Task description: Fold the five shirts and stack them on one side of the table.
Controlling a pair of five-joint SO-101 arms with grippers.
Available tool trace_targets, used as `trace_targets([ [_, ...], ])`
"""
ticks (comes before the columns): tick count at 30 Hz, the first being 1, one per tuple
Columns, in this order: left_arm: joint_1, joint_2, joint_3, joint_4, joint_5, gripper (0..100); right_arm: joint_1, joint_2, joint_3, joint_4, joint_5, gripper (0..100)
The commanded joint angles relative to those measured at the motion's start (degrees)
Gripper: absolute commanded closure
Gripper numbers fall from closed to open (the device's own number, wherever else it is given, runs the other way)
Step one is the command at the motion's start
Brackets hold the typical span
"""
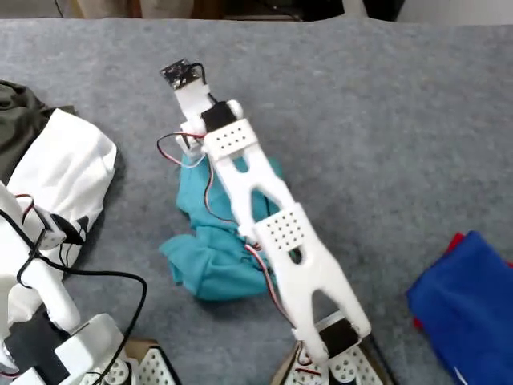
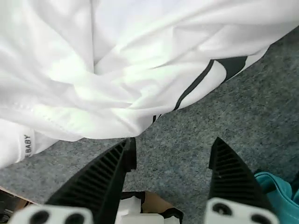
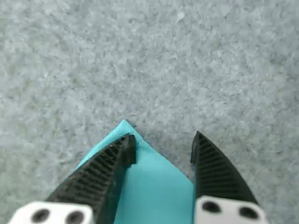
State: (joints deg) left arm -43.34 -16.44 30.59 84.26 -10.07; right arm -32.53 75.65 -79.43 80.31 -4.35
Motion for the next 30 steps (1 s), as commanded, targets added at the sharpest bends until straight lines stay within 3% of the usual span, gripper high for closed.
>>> trace_targets([
  [1,0.4,-2.2,0.1,-0.7,-0.4,74,-0.7,0.0,-2.5,-0.5,0.1,80.0],
  [4,0.4,-2.3,0.1,-0.7,-0.4,74,-0.7,-1.3,-2.9,0.9,0.0,81.1],
  [9,0.1,-2.4,0.1,-0.7,-0.4,74,-0.2,-4.4,-2.8,2.6,1.0,99.8],
  [17,0.0,-2.4,0.1,-0.6,-0.4,74,1.9,-8.2,-2.9,8.3,2.9,99.2],
  [26,-1.1,-2.4,0.1,-0.4,-0.4,74,12.5,-12.0,-2.8,20.9,5.2,99.2],
  [30,-1.2,-2.4,0.1,-0.4,-0.4,74,15.1,-12.0,-2.8,21.2,7.5,99.0],
])
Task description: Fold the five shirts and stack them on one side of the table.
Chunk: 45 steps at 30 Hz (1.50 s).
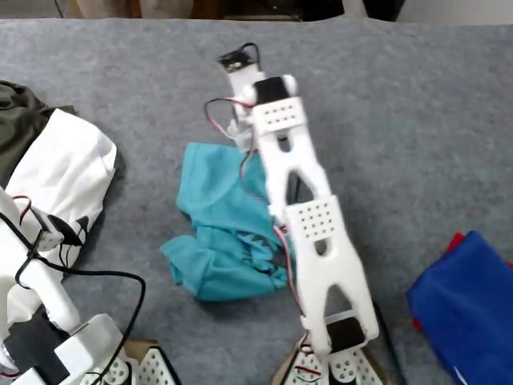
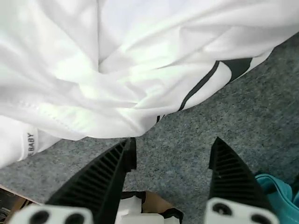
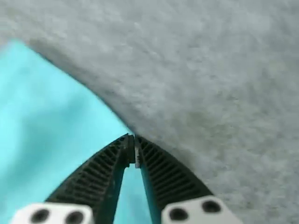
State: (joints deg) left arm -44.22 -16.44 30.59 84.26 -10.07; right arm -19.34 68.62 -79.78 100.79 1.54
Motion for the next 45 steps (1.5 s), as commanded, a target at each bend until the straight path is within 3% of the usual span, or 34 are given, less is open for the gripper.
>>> trace_targets([
  [1,-0.2,-2.4,0.1,-0.4,-0.4,74,1.5,-5.1,-2.4,0.4,2.0,98.8],
  [8,0.0,-2.4,0.1,-0.5,-0.4,74,-7.1,-5.3,-2.5,1.2,0.8,75.6],
  [11,-0.1,-2.4,0.1,-0.3,-0.4,74,-9.9,-5.3,-2.8,0.8,-0.2,72.2],
  [17,-0.4,-2.5,-1.1,1.9,-2.2,74,-14.7,-5.0,-1.3,-4.9,-0.3,72.4],
  [23,-0.4,-2.5,-1.2,3.4,-2.7,74,-13.7,-1.8,3.3,-8.9,-0.2,74.4],
  [31,-0.4,-2.5,-1.2,3.5,-2.8,74,-7.2,-1.1,3.6,-4.0,-2.9,99.5],
  [38,-0.4,-2.5,-1.1,3.5,-2.8,74,-1.7,-3.0,7.3,1.7,-3.2,98.0],
  [45,-1.5,-2.5,-1.1,3.5,-2.8,74,-0.7,-14.7,29.0,1.7,-0.5,98.0],
])
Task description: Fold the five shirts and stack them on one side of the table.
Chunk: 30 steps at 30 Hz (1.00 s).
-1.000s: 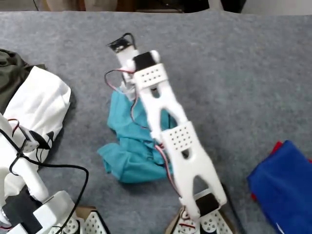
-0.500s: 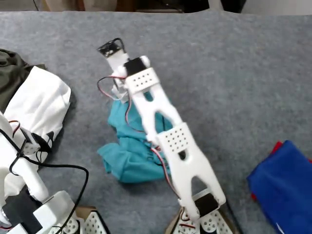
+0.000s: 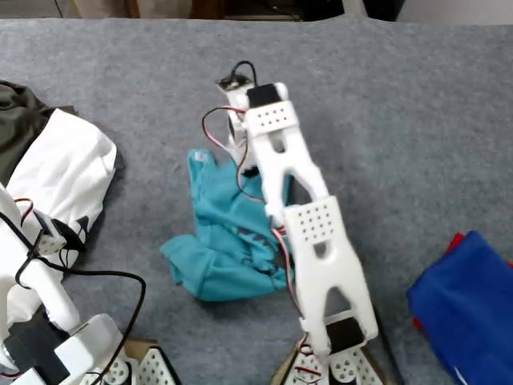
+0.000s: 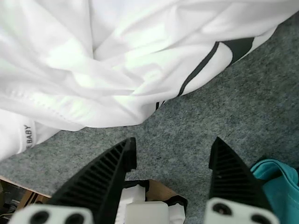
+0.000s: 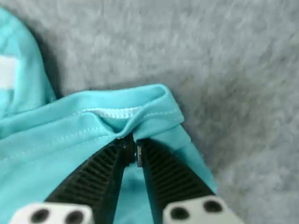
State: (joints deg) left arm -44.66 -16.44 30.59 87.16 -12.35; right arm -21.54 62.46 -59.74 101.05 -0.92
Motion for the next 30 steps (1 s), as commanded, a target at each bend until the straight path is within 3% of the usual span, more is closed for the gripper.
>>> trace_targets([
  [1,-1.3,-2.5,-1.1,0.6,-0.5,74,1.6,-10.9,12.8,1.4,3.0,98.0],
  [8,-1.0,-2.5,-1.1,0.3,-0.6,74,4.8,-20.6,24.6,0.2,3.7,95.1],
  [15,3.2,-2.5,-1.1,0.5,-0.5,74,5.1,-20.6,15.5,0.6,4.0,68.8],
  [23,5.0,-2.3,-1.1,0.1,-0.4,74,6.8,-20.4,0.8,0.4,4.0,68.1],
  [30,5.1,-2.3,-1.1,0.1,-0.4,74,8.2,-13.3,2.4,0.8,3.9,68.1],
])
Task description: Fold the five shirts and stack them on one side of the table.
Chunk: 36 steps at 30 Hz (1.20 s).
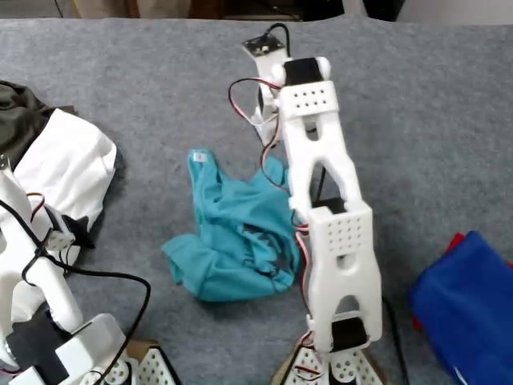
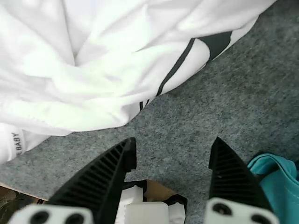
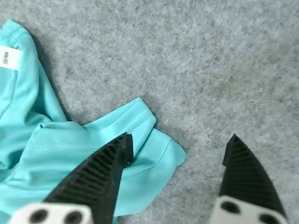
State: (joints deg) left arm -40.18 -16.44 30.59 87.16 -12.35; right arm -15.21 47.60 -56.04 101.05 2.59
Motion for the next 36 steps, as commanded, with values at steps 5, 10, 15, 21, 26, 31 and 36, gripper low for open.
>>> trace_targets([
  [5,1.4,-2.4,-1.2,0.0,-0.4,74,2.6,5.4,3.8,1.1,0.8,68.1],
  [10,7.2,-2.4,-1.1,0.0,-0.2,74,0.8,5.4,9.5,1.1,2.3,68.1],
  [15,14.8,-2.0,-1.1,-2.5,3.3,74,0.3,5.7,10.3,1.0,2.0,79.3],
  [21,26.5,-2.0,-1.1,-11.4,11.2,74,2.2,5.5,8.1,0.9,2.0,94.7],
  [26,35.3,-1.5,-0.9,-24.0,24.6,74,4.7,5.4,1.5,1.0,1.9,96.5],
  [31,39.5,3.9,-2.4,-35.1,37.5,74,9.3,5.4,-5.0,1.1,2.4,97.0],
  [36,43.5,15.4,-7.6,-39.1,45.2,74,15.2,5.8,-6.2,-1.3,2.5,97.0],
])
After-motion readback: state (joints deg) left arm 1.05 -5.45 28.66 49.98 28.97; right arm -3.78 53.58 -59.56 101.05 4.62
